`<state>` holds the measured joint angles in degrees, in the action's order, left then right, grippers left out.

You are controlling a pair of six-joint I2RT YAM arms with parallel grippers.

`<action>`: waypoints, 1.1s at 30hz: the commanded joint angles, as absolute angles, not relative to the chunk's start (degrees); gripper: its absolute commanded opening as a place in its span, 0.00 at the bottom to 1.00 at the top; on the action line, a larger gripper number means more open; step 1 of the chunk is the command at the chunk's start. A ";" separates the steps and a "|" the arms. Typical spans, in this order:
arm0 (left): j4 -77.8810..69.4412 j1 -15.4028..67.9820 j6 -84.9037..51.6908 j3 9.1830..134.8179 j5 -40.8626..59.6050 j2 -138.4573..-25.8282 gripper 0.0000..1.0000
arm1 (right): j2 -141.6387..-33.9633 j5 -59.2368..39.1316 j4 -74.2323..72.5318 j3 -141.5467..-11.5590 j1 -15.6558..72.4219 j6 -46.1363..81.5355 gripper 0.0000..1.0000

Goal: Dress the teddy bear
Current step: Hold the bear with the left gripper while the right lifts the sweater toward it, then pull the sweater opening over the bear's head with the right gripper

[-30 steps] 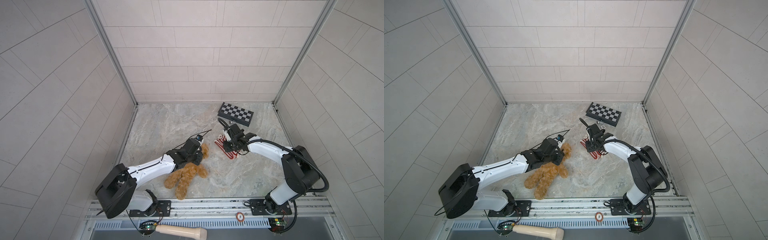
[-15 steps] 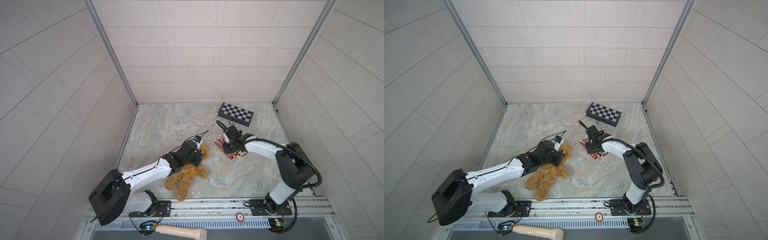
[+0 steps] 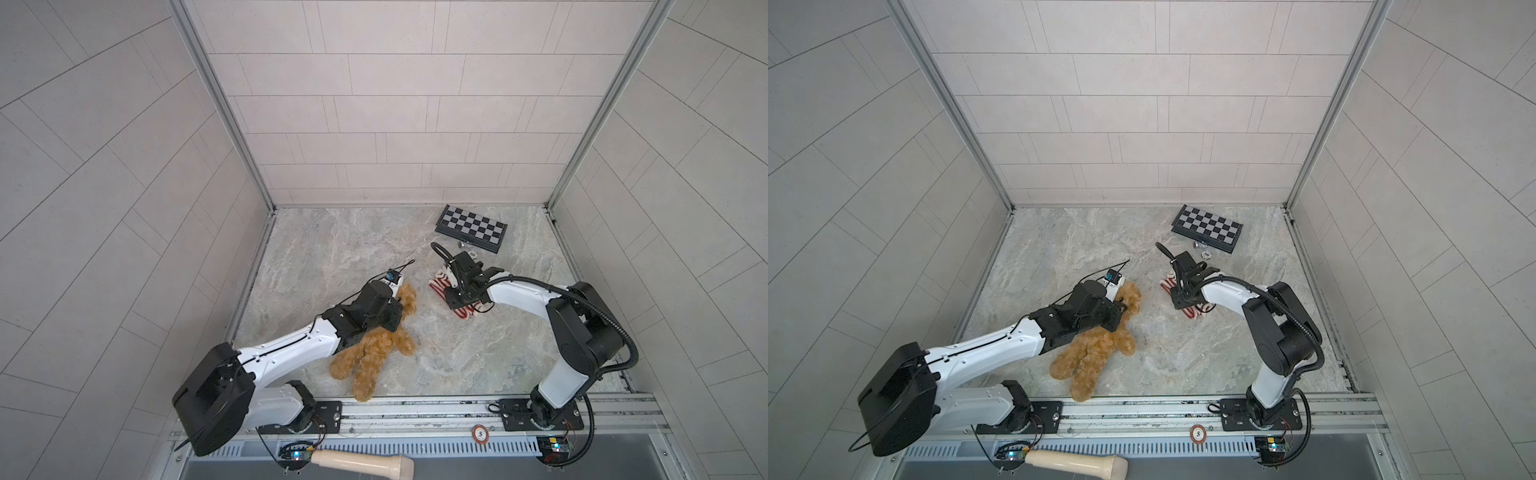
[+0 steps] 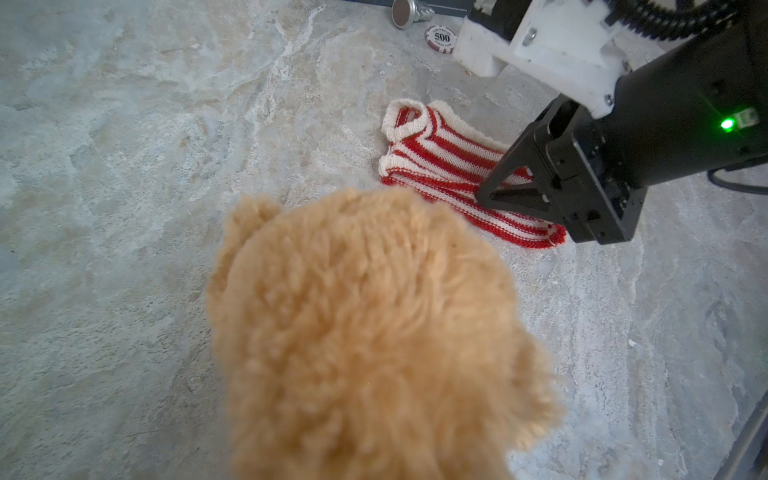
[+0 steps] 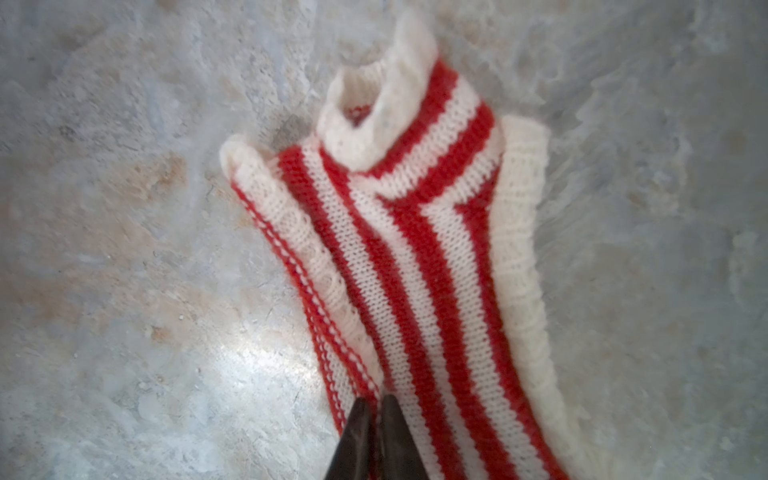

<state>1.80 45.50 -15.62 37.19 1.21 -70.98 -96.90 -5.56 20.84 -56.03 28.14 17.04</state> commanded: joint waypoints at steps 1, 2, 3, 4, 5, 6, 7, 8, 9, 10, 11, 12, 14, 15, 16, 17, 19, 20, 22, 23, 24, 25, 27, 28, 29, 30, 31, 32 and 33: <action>1.13 45.76 -15.74 36.46 0.35 -68.67 0.01 | -97.04 -4.66 21.34 -56.86 28.39 16.89 0.07; 1.14 45.67 -15.52 36.34 0.55 -68.35 0.01 | -96.85 -4.66 21.41 -56.93 28.34 16.79 0.05; 1.14 45.74 -15.34 36.19 0.61 -67.98 0.00 | -96.63 -4.72 21.61 -57.04 28.35 16.80 0.03; 1.14 45.71 -15.14 36.12 0.78 -67.65 0.00 | -96.28 -4.94 21.83 -57.20 28.32 16.78 0.00; 1.10 45.78 -14.97 35.91 0.94 -67.27 0.00 | -95.71 -5.38 21.99 -57.25 28.39 16.79 0.00; 0.97 45.78 -14.81 35.71 1.22 -66.83 0.00 | -94.83 -6.00 21.93 -57.20 28.47 16.91 0.00; 0.67 45.75 -14.70 35.51 1.54 -66.50 0.00 | -93.96 -6.84 21.74 -57.08 28.43 16.96 0.00; 0.21 45.77 -14.55 35.16 2.23 -66.21 0.00 | -92.83 -7.85 21.39 -56.91 28.47 17.09 0.00; -0.32 45.75 -14.42 34.79 3.38 -65.93 0.00 | -91.70 -8.84 21.19 -56.86 28.55 17.29 0.00; -0.91 45.71 -14.25 34.55 4.33 -65.71 0.00 | -90.63 -9.75 21.12 -56.79 28.62 17.39 0.00; -1.58 45.77 -14.16 34.21 5.56 -65.53 0.00 | -89.41 -10.71 20.79 -56.51 28.81 17.70 0.00; -2.34 45.86 -14.07 33.96 6.43 -65.39 0.00 | -88.28 -11.70 20.38 -56.28 29.12 18.06 0.00; -3.61 46.29 -14.06 33.59 8.07 -65.30 0.00 | -86.50 -13.05 19.79 -55.79 29.75 18.56 0.00; -4.23 46.68 -14.06 33.45 8.71 -65.39 0.00 | -85.91 -13.32 19.82 -55.78 30.20 18.71 0.00; -4.59 47.08 -14.06 33.49 9.00 -65.60 0.00 | -85.42 -13.44 19.94 -55.80 30.53 18.85 0.00; -5.19 47.59 -14.14 33.57 9.16 -66.01 0.00 | -85.02 -13.75 19.95 -55.70 30.92 19.13 0.00; -6.20 48.14 -14.73 33.80 9.47 -67.54 0.00 | -84.03 -14.97 18.77 -55.05 31.64 19.91 0.00; -6.71 48.23 -14.95 33.92 9.42 -68.59 0.00 | -83.49 -15.70 17.79 -54.63 32.09 20.24 0.00; -7.41 48.23 -15.36 34.29 9.10 -70.50 0.00 | -82.90 -16.77 16.41 -54.06 32.74 20.61 0.00; -7.56 48.21 -15.38 34.57 8.88 -71.36 0.00 | -82.73 -17.00 16.12 -54.00 33.02 20.90 0.00; -7.54 48.23 -15.30 34.95 8.87 -72.35 0.00 | -82.68 -17.42 15.85 -53.99 33.40 21.07 0.00; -7.43 48.25 -15.06 35.42 9.04 -73.20 0.00 | -82.53 -17.90 15.30 -53.80 33.72 21.25 0.00; -7.27 48.33 -14.76 36.22 9.73 -74.86 0.00 | -81.96 -19.80 12.66 -53.06 34.28 22.21 0.00; -7.53 48.38 -14.74 36.15 9.75 -75.31 0.00 | -81.68 -20.65 11.57 -52.72 34.38 22.76 0.00; -7.88 48.55 -14.92 36.08 9.76 -75.66 0.00 | -81.33 -21.44 10.34 -52.34 34.59 23.43 0.00; -8.42 48.57 -15.22 35.76 9.76 -75.92 0.00 | -80.99 -21.99 9.37 -52.15 34.78 24.13 0.00; -8.89 48.53 -15.42 35.51 9.76 -76.10 0.00 | -80.74 -22.27 8.66 -51.89 34.90 24.69 0.00; -9.41 48.59 -15.53 35.26 9.75 -76.32 0.00 | -80.38 -22.62 7.72 -51.57 35.09 25.38 0.00; -9.76 48.53 -15.71 35.22 9.86 -76.59 0.00 | -80.13 -23.12 6.90 -51.28 35.15 25.94 0.00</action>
